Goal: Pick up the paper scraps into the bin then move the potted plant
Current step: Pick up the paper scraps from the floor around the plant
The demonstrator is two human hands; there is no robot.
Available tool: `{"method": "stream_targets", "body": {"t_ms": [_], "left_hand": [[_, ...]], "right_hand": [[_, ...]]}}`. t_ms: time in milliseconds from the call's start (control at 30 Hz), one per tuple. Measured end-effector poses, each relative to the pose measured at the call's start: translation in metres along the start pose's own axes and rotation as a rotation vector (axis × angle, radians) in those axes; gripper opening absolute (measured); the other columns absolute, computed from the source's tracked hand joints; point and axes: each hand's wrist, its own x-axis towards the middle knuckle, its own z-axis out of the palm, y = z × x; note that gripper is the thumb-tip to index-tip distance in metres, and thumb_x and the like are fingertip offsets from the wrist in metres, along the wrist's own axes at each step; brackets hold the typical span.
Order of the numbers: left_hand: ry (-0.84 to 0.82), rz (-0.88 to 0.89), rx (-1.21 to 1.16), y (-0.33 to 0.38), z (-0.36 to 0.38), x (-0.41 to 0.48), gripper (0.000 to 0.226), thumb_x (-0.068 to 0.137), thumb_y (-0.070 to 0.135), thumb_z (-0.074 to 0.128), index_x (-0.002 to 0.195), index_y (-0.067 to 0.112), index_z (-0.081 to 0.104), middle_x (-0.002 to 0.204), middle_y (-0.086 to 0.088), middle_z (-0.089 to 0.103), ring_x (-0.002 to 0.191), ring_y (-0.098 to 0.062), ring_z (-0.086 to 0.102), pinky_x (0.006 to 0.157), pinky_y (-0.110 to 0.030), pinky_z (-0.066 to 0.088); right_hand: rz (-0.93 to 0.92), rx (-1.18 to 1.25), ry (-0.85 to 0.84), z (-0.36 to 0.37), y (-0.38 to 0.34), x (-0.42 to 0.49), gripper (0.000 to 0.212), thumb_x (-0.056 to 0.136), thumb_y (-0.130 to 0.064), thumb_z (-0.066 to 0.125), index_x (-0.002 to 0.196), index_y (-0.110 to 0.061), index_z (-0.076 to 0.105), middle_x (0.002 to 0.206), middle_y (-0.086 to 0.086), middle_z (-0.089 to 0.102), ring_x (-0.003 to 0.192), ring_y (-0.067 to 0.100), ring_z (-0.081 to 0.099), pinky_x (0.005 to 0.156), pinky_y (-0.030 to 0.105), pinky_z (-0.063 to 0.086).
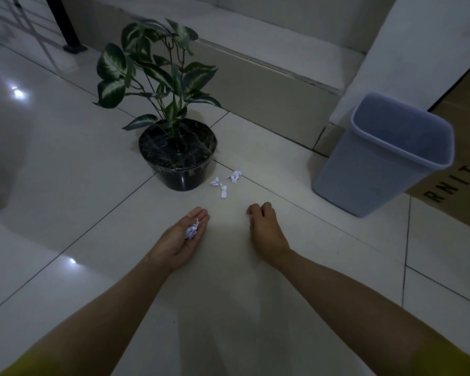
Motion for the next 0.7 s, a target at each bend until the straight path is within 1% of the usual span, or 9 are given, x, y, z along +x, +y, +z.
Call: {"method": "stream_targets", "body": {"t_ms": [100,167,233,333,433,500,567,633,700], "left_hand": [[-0.005,-0.003,0.016,0.0,-0.001,0.002,0.04,0.098,0.003,0.032,0.138,-0.004,0.037,0.146,-0.018,0.04,0.133,-0.027,0.04,0.109,-0.032,0.032],[-0.006,-0.007,0.024,0.0,-0.002,0.002,0.04,0.098,0.002,0.031,0.138,-0.003,0.037,0.145,-0.018,0.041,0.133,-0.026,0.041,0.108,-0.031,0.034],[-0.005,-0.012,0.029,0.0,-0.002,0.003,0.04,0.098,0.002,0.031,0.138,-0.003,0.037,0.145,-0.017,0.041,0.133,-0.026,0.042,0.104,-0.032,0.036],[-0.01,-0.014,0.025,0.0,-0.004,0.005,0.04,0.098,0.002,0.031,0.137,-0.003,0.037,0.145,-0.018,0.041,0.132,-0.027,0.042,0.105,-0.033,0.036],[-0.01,-0.011,0.017,0.0,-0.005,0.005,0.04,0.098,0.001,0.031,0.137,-0.004,0.037,0.144,-0.019,0.042,0.133,-0.027,0.041,0.108,-0.033,0.033],[-0.018,-0.013,0.016,0.0,-0.005,0.004,0.039,0.098,0.001,0.03,0.137,-0.004,0.038,0.144,-0.02,0.042,0.133,-0.028,0.041,0.106,-0.035,0.034],[-0.02,-0.015,0.02,0.0,-0.005,0.004,0.039,0.098,0.001,0.031,0.136,-0.005,0.039,0.143,-0.02,0.043,0.131,-0.027,0.042,0.103,-0.036,0.035],[-0.019,-0.014,0.029,0.001,-0.006,0.004,0.038,0.098,0.002,0.031,0.135,-0.005,0.04,0.142,-0.02,0.044,0.126,-0.027,0.045,0.103,-0.037,0.035],[-0.014,-0.014,0.034,0.002,-0.006,0.004,0.038,0.098,0.001,0.03,0.135,-0.005,0.039,0.141,-0.021,0.044,0.121,-0.026,0.047,0.104,-0.037,0.034]], "right_hand": [[-0.047,0.028,-0.009,0.001,-0.004,0.005,0.036,0.088,0.006,0.036,0.122,-0.003,0.045,0.125,0.021,0.04,0.112,0.035,0.041,0.093,0.039,0.039],[-0.132,-0.044,-0.028,0.003,-0.007,0.01,0.044,0.086,0.01,0.036,0.128,-0.002,0.044,0.133,0.02,0.039,0.123,0.032,0.036,0.099,0.035,0.035],[-0.184,-0.051,-0.044,0.004,-0.011,0.02,0.051,0.084,0.013,0.036,0.133,-0.001,0.04,0.143,0.018,0.037,0.132,0.028,0.032,0.105,0.03,0.028],[-0.193,0.01,-0.002,0.003,-0.024,0.038,0.055,0.084,0.014,0.036,0.137,-0.001,0.036,0.145,0.018,0.037,0.132,0.029,0.033,0.106,0.026,0.023],[-0.196,0.088,0.033,0.003,-0.039,0.051,0.051,0.087,0.013,0.037,0.137,0.002,0.034,0.145,0.021,0.036,0.134,0.033,0.032,0.108,0.024,0.016],[-0.225,0.12,0.017,0.007,-0.043,0.059,0.048,0.09,0.013,0.035,0.137,0.004,0.032,0.147,0.023,0.032,0.138,0.034,0.026,0.115,0.028,0.011],[-0.233,0.097,-0.066,0.011,-0.043,0.065,0.05,0.093,0.007,0.031,0.141,-0.002,0.025,0.154,0.017,0.02,0.143,0.03,0.015,0.118,0.035,0.009],[-0.26,0.036,-0.116,0.016,-0.042,0.07,0.05,0.096,-0.002,0.029,0.144,-0.013,0.021,0.157,0.011,0.012,0.145,0.027,0.009,0.118,0.041,0.013],[-0.286,-0.036,-0.137,0.02,-0.039,0.073,0.055,0.095,0.001,0.028,0.145,-0.019,0.017,0.158,0.011,0.008,0.145,0.028,0.006,0.117,0.044,0.018]]}}
